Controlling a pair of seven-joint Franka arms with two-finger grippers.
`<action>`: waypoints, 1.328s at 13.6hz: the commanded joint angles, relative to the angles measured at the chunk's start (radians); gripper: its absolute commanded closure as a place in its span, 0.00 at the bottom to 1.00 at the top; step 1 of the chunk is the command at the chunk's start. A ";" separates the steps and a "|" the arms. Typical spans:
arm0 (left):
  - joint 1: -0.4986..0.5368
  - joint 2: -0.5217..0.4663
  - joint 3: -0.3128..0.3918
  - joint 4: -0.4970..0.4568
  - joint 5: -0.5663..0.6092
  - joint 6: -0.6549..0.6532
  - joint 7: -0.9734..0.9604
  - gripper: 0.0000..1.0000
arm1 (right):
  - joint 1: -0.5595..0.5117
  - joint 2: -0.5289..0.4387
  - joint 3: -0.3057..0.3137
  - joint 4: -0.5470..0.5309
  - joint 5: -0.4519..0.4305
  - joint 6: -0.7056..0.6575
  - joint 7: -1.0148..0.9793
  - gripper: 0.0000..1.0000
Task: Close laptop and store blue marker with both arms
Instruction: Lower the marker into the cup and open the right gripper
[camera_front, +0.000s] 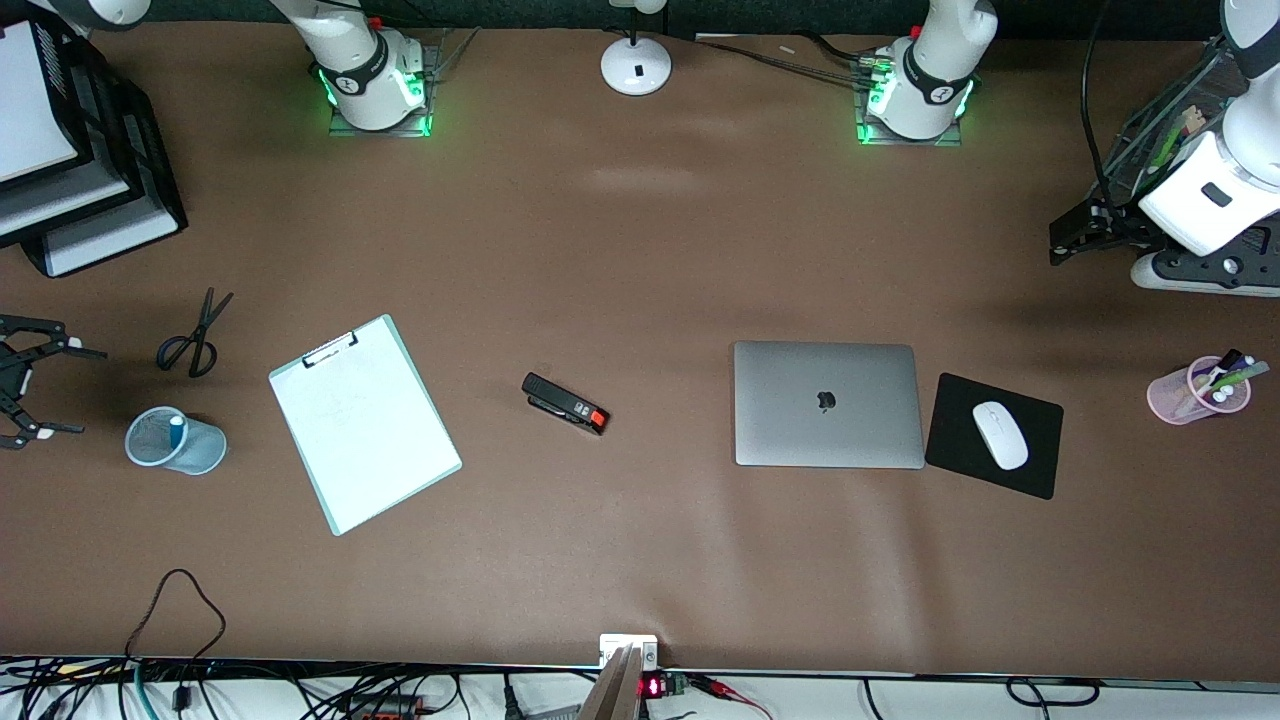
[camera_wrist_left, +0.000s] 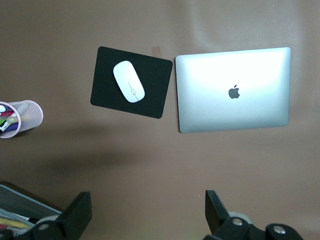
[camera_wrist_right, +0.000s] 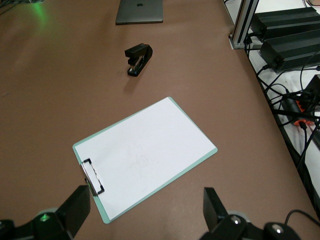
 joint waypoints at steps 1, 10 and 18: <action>0.000 0.008 -0.002 0.028 -0.010 -0.030 0.019 0.00 | 0.040 -0.038 0.002 -0.004 -0.026 -0.013 0.097 0.00; 0.000 0.008 0.000 0.029 -0.008 -0.028 0.019 0.00 | 0.189 -0.044 0.002 0.042 -0.031 -0.009 0.410 0.00; -0.001 0.008 -0.002 0.029 -0.008 -0.028 0.019 0.00 | 0.330 -0.148 0.006 -0.025 -0.210 0.097 0.677 0.00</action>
